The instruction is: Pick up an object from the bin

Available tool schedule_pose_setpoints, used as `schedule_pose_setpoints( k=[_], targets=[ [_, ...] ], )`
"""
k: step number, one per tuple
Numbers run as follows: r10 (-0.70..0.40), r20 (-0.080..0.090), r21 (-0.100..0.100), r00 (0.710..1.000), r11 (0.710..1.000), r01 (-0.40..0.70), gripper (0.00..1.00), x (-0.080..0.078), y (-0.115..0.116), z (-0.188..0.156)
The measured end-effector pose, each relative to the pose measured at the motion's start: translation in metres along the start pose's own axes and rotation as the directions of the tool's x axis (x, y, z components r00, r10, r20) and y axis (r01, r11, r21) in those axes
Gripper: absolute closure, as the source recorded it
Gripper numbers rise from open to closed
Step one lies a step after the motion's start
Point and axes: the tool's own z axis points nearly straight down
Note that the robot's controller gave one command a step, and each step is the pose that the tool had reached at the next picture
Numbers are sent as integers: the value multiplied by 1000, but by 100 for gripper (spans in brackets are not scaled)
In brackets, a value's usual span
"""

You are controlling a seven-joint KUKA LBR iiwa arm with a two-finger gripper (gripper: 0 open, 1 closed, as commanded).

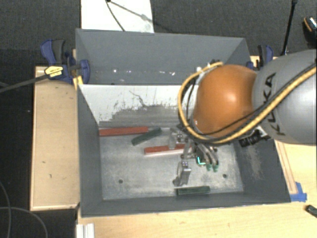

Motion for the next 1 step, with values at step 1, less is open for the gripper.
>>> schedule_pose_setpoints(
  k=[1],
  targets=[
    [-244, 2, 2, 970, 970, 244, 0, -64, -43, 118]
  ],
)
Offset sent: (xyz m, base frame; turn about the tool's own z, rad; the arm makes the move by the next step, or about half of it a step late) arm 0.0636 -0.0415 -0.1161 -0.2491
